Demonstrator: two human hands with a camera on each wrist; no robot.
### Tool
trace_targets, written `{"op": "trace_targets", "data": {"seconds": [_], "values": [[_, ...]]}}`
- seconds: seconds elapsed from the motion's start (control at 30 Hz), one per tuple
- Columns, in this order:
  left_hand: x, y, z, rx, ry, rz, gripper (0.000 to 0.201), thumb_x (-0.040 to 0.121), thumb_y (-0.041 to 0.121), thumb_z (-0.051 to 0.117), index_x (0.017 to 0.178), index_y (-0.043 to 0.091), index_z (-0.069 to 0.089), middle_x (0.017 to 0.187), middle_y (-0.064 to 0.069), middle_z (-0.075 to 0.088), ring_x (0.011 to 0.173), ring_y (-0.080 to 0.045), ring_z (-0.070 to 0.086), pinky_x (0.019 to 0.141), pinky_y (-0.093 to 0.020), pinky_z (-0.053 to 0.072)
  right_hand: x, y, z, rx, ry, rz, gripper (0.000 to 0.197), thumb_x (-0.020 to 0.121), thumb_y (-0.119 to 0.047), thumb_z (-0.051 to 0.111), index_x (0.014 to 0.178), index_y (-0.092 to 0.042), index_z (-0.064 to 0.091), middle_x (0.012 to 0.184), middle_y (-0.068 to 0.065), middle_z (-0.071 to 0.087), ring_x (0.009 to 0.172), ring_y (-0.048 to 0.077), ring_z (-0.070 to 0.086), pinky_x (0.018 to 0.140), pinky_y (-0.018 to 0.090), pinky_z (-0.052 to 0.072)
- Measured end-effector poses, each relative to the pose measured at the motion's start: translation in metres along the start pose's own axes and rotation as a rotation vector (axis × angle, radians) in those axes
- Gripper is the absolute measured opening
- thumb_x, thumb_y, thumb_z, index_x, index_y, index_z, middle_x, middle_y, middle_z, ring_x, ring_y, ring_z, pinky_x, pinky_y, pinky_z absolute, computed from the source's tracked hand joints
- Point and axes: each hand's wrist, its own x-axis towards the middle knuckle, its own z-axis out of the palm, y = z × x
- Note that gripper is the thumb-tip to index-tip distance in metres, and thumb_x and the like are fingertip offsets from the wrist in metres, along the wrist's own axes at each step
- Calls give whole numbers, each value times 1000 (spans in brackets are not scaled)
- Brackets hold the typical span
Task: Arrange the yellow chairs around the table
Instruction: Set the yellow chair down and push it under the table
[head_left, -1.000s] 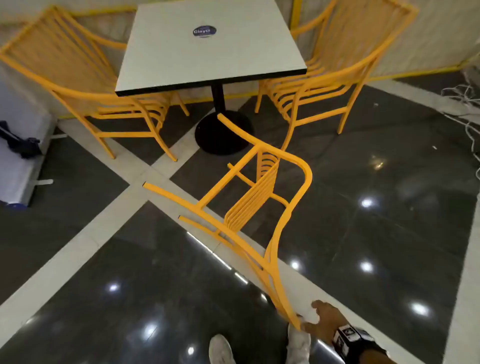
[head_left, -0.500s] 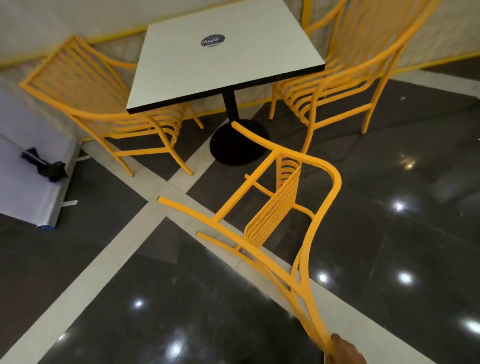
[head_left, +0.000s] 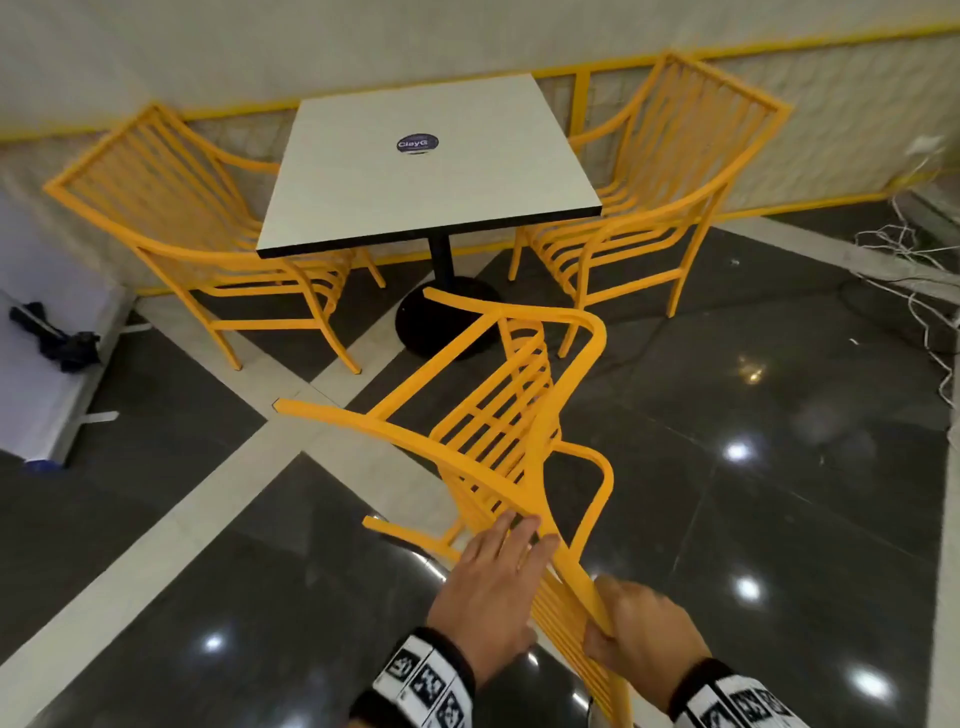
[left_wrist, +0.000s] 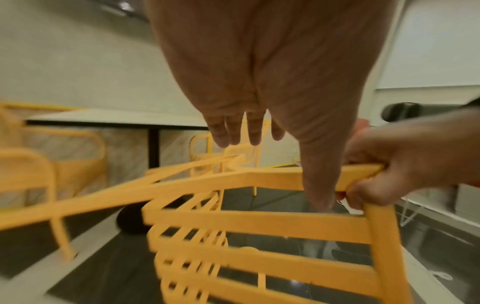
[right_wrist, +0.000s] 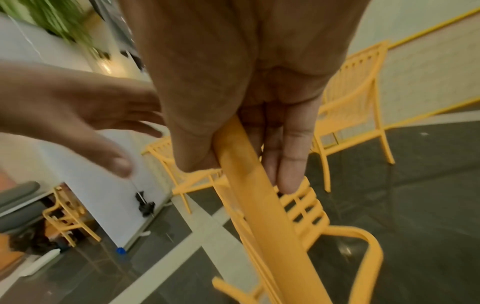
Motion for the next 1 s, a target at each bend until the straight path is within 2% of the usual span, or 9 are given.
{"op": "trace_targets", "data": {"seconds": [0.1, 0.23, 0.4, 0.47, 0.6, 0.7, 0.83, 0.9, 1.0], "values": [[33, 3, -17, 118, -53, 77, 85, 76, 29, 76, 146, 23, 27, 159, -4, 25, 151, -30, 8, 122, -49, 14, -7, -20, -30, -4, 122, -82, 32, 74, -47, 48, 92, -22, 54, 89, -1, 66, 83, 25, 64, 58, 33, 38], [43, 4, -41, 237, -29, 184, 24, 90, 25, 59, 114, 21, 60, 119, -2, 66, 127, -25, 49, 118, -50, 22, -19, -27, -52, 177, 183, -152, 29, 78, -56, 56, 97, -34, 56, 84, -14, 59, 81, 10, 57, 60, 23, 42], [29, -24, -64, 18, 30, 149, 14, 83, 33, 67, 94, 28, 60, 102, 8, 63, 109, -11, 54, 117, -38, 27, -23, 41, -5, 355, -59, -8, 86, 56, -73, 70, 131, -52, 36, 129, -23, 47, 121, 1, 42, 99, 25, 40], [22, -43, -77, -103, 103, 122, 15, 80, 32, 71, 87, 33, 58, 94, 15, 60, 102, -3, 54, 114, -33, 30, -19, 67, 10, 285, -140, 17, 82, 55, -75, 72, 125, -59, 32, 138, -21, 39, 129, 3, 36, 102, 19, 31], [2, -81, -93, -291, 191, 3, 19, 76, 16, 73, 81, 29, 61, 91, 14, 66, 106, -4, 59, 114, -35, 32, 3, 151, 73, 96, -142, 58, 67, 58, -96, 30, 117, -68, 43, 140, -39, 10, 137, -5, 15, 109, 14, 14], [-17, -111, -93, -438, 240, -123, 29, 72, 5, 79, 83, 29, 65, 97, 12, 71, 115, -2, 58, 108, -39, 39, 22, 179, 86, 59, -213, -13, 48, 71, -87, 38, 117, -79, 30, 140, -19, 49, 128, 11, 46, 103, 32, 40], [-40, -142, -88, -729, 282, -254, 34, 73, -8, 77, 82, 25, 69, 106, 17, 71, 123, 3, 55, 102, -29, 45, 42, 135, -29, -93, -133, 2, 42, 85, -61, 49, 101, -88, 21, 115, -8, 69, 106, 19, 63, 87, 34, 51], [-56, -158, -86, -887, 381, -305, 27, 73, -19, 70, 87, 4, 68, 97, 13, 75, 118, 5, 58, 89, -13, 50, 58, 113, -74, -243, -127, -14, 39, 88, -56, 47, 116, -77, 30, 114, -4, 69, 104, 24, 64, 88, 39, 51], [-85, -193, -72, -983, 469, -371, 19, 70, -18, 72, 86, -12, 64, 102, -5, 76, 111, -10, 66, 78, -13, 55, 77, 72, -116, -428, -63, -136, 35, 92, -52, 44, 127, -51, 43, 107, 0, 70, 100, 27, 65, 81, 38, 50]]}}
